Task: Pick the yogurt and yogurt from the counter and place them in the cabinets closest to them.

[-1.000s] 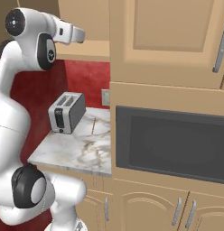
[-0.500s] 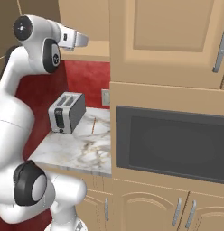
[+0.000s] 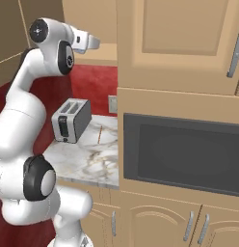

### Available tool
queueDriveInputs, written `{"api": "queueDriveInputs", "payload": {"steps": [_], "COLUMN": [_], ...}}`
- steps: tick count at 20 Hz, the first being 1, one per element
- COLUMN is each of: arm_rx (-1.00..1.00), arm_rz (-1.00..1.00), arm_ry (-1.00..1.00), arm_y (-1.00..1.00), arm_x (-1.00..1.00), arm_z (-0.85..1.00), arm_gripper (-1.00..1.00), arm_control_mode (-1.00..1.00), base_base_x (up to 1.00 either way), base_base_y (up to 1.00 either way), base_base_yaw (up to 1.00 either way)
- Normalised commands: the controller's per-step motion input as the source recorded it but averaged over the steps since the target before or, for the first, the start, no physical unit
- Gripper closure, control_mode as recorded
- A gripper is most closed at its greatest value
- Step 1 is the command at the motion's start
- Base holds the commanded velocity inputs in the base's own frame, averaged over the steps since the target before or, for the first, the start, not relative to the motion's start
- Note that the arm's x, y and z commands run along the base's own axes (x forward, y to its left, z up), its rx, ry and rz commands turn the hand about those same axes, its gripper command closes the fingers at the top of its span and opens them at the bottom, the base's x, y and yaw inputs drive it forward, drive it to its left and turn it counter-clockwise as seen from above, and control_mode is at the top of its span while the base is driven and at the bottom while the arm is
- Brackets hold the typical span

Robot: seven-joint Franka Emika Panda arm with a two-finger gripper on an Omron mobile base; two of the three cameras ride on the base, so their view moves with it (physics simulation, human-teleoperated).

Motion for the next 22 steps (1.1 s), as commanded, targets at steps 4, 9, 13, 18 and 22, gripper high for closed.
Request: {"api": "queueDriveInputs", "payload": {"steps": [4, 9, 13, 18, 22], "arm_rx": [0.00, -0.01, 0.00, 0.00, -0.01], "arm_rz": [0.00, 0.00, 0.00, 0.00, 0.00], "arm_ry": [0.08, 0.06, 0.00, 0.00, 0.00], "arm_y": [0.00, 0.00, 0.00, 0.00, 0.00], "arm_x": [0.36, 0.24, 0.00, 0.00, 0.04], "arm_z": [0.00, 0.00, 0.00, -0.05, -0.10], "arm_gripper": [1.00, 1.00, 1.00, 1.00, 1.00], "arm_control_mode": [-1.00, -1.00, -1.00, -1.00, -1.00], "base_base_x": [0.00, 0.00, 0.00, 0.00, 0.00], "base_base_y": [0.00, 0.00, 0.00, 0.00, 0.00], "base_base_yaw": [0.00, 0.00, 0.00, 0.00, 0.00]}}
